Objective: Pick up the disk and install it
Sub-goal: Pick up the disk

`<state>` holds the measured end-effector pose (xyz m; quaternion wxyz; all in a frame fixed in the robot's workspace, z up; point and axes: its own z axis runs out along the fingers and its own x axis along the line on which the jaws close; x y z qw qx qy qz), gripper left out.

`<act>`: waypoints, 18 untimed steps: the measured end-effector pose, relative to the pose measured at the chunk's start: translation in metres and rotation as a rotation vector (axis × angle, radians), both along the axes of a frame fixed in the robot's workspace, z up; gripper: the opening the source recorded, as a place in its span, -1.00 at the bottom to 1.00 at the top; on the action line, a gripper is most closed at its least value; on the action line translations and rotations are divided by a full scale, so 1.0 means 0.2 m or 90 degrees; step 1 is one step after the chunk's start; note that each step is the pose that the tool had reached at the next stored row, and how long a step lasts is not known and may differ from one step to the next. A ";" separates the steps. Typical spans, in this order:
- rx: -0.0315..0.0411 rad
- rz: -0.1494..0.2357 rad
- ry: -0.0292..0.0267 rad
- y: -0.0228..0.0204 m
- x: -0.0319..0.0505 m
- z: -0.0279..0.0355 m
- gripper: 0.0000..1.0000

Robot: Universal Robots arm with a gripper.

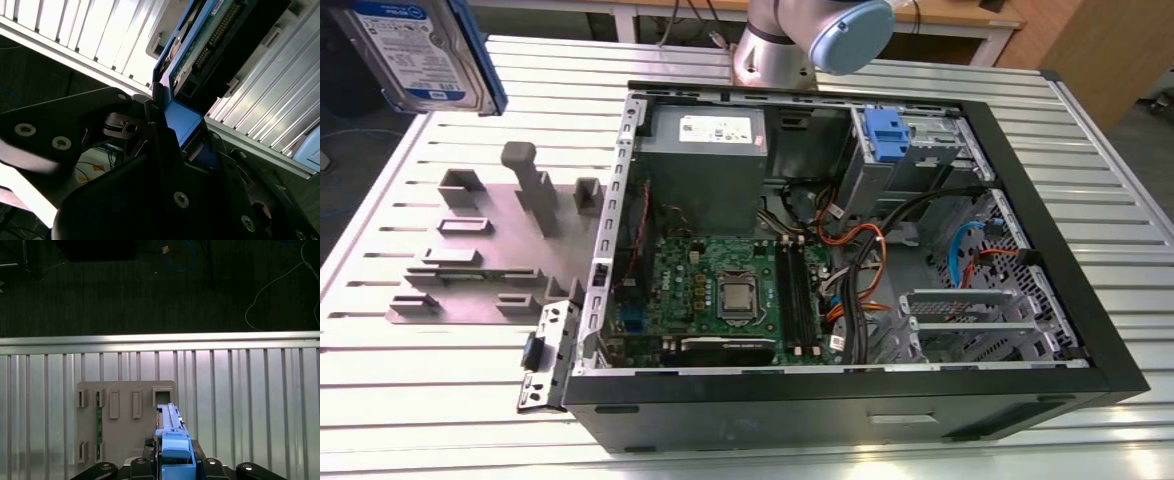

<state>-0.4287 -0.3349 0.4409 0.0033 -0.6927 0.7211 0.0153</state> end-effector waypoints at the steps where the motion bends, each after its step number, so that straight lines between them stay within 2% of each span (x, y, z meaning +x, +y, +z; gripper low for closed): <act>1: 0.0000 0.000 -0.0001 0.000 0.000 0.004 -0.26; 18: 0.0000 0.000 -0.0001 0.000 0.000 0.080 -0.26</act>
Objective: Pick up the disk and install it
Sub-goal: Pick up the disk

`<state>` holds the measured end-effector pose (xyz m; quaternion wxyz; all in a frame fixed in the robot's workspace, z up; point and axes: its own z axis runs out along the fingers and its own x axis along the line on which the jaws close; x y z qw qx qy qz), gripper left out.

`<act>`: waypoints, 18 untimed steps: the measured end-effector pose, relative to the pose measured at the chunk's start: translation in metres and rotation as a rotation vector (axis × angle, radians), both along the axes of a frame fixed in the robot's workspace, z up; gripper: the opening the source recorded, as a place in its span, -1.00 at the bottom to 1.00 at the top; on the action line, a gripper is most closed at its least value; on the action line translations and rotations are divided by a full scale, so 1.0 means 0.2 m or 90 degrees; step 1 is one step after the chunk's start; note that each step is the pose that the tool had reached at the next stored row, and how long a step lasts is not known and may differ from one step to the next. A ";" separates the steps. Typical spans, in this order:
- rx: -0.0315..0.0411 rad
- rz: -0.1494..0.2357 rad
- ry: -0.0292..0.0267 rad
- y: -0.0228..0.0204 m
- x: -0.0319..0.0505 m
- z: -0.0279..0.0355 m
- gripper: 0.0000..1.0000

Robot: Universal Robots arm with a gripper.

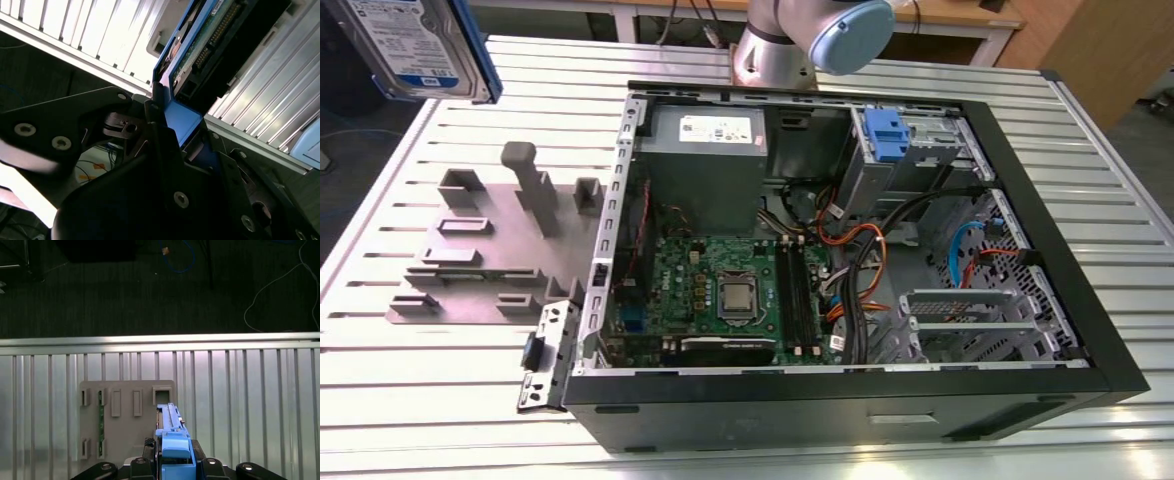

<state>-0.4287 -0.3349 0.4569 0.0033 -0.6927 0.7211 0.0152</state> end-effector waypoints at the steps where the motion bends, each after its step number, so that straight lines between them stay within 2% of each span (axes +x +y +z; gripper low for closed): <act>1: 0.0000 0.000 0.0000 0.000 0.000 0.006 -0.26; 18: 0.0000 0.000 0.0001 0.000 0.000 0.095 -0.26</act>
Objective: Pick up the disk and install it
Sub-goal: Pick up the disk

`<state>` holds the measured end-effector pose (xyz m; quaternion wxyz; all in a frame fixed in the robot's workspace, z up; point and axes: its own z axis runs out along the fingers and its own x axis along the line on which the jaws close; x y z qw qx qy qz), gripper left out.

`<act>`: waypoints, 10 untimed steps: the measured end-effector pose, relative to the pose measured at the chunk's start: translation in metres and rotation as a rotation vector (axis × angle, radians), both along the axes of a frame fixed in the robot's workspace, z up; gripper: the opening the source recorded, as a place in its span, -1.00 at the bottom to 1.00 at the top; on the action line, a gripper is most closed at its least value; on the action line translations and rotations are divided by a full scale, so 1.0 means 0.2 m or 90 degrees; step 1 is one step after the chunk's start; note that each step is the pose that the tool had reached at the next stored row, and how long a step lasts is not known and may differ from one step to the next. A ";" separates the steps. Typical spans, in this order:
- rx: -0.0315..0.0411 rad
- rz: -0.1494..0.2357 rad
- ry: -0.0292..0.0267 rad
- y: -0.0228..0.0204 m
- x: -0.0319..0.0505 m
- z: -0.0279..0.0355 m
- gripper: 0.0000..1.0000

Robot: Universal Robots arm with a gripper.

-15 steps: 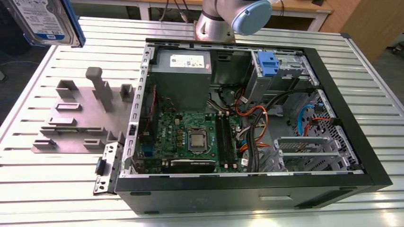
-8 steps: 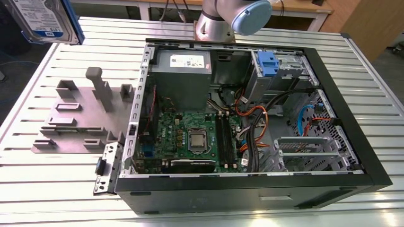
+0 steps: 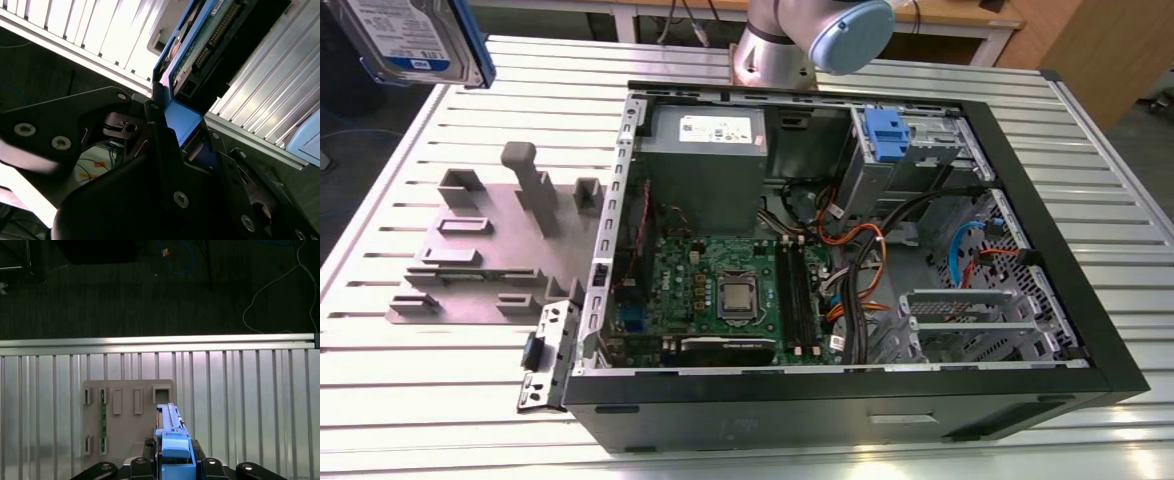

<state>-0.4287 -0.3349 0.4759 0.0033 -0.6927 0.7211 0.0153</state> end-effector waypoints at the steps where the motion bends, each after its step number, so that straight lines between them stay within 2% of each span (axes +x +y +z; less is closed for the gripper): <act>1: 0.0000 0.000 0.0000 0.000 0.000 0.005 -0.26; 10: 0.0000 0.000 0.0000 0.000 0.000 0.051 -0.26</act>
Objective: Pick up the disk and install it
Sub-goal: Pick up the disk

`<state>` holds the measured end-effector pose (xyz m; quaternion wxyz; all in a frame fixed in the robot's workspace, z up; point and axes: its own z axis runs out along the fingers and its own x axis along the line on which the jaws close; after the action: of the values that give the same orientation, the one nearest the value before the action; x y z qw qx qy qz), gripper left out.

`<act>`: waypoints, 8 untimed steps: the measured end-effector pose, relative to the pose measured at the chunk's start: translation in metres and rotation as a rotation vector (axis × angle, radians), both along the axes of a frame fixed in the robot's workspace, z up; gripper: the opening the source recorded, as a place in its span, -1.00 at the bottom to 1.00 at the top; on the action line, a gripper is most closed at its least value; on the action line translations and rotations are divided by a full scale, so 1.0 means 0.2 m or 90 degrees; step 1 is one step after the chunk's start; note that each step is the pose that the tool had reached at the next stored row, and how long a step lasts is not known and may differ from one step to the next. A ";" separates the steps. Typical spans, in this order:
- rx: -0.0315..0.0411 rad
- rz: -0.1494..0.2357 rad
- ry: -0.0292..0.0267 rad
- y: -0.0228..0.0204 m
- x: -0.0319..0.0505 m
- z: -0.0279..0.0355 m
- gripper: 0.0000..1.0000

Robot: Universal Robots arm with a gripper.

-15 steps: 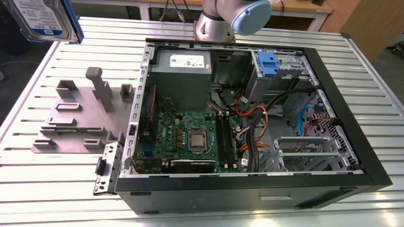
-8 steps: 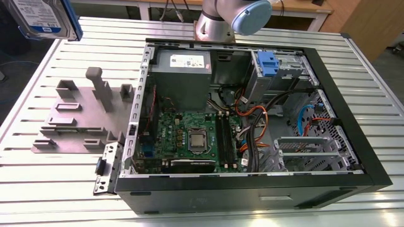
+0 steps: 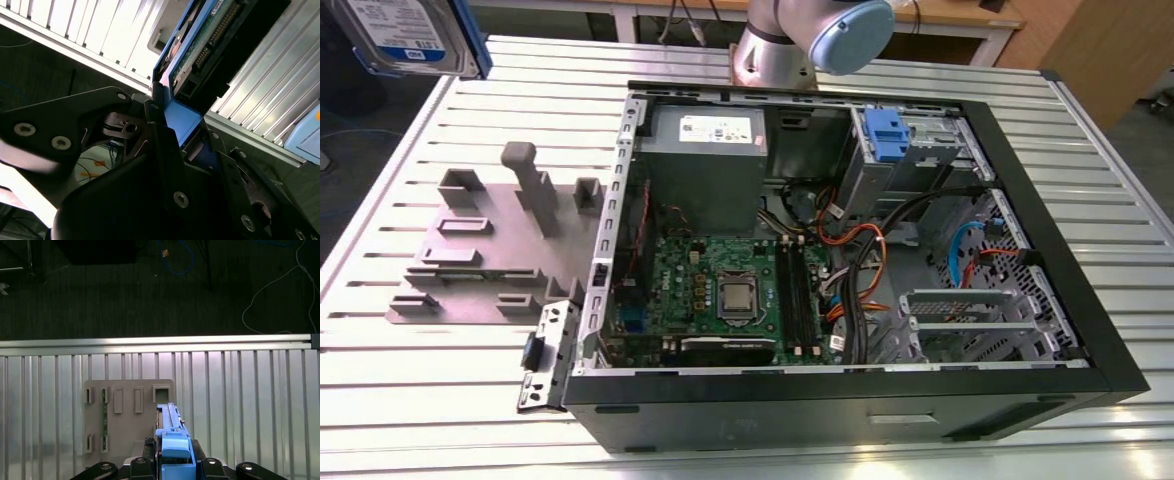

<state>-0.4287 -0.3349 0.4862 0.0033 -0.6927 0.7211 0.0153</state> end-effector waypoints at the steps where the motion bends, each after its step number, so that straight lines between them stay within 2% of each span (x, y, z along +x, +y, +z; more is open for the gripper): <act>1: 0.0000 0.000 0.0000 0.000 0.000 0.006 -0.26; 8: 0.0000 0.000 0.0001 0.000 0.000 0.041 -0.26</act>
<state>-0.4287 -0.3348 0.4943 0.0033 -0.6927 0.7211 0.0153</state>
